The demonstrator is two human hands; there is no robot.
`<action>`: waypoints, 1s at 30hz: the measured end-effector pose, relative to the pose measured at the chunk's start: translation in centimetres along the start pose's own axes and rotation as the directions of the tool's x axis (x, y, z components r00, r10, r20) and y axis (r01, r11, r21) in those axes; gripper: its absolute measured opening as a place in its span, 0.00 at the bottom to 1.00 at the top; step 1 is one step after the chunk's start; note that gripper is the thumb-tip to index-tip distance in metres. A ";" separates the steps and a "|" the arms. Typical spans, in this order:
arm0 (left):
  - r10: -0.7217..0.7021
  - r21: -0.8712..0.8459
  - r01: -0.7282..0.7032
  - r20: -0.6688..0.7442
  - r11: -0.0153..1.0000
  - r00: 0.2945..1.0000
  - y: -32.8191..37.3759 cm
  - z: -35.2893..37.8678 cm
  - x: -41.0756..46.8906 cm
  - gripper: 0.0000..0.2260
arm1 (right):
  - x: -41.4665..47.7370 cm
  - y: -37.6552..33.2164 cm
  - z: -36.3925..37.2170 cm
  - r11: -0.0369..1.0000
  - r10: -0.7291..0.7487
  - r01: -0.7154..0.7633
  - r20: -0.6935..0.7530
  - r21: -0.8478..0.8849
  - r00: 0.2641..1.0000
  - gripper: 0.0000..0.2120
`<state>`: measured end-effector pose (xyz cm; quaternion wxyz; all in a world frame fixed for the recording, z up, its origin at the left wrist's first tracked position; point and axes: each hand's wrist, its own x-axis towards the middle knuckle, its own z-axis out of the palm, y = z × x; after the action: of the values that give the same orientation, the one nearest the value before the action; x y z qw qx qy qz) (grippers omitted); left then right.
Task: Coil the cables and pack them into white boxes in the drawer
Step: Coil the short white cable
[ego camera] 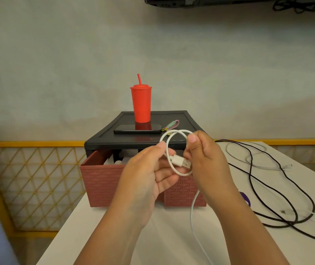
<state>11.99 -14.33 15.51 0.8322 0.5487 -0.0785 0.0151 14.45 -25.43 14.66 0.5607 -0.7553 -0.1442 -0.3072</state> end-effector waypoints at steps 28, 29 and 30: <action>0.056 -0.436 0.299 0.637 0.849 0.769 0.0 -3.4 1.4 0.18 | -0.4 -0.5 0.6 0.992 -0.074 0.052 0.210 0.111 0.975 0.15; 0.066 -0.438 0.274 0.618 0.856 0.783 0.0 -3.2 1.4 0.18 | -0.3 -0.4 0.4 0.991 -0.061 0.032 0.227 0.127 0.972 0.15; 0.070 -0.455 0.245 0.571 0.856 0.818 0.0 -3.0 1.3 0.18 | -0.3 -0.3 0.1 0.991 -0.045 0.012 0.246 0.136 0.968 0.16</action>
<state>13.61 -11.68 14.59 0.8844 0.2913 -0.2979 -0.2101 14.12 -25.16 14.70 0.5828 -0.7466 -0.2445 -0.2078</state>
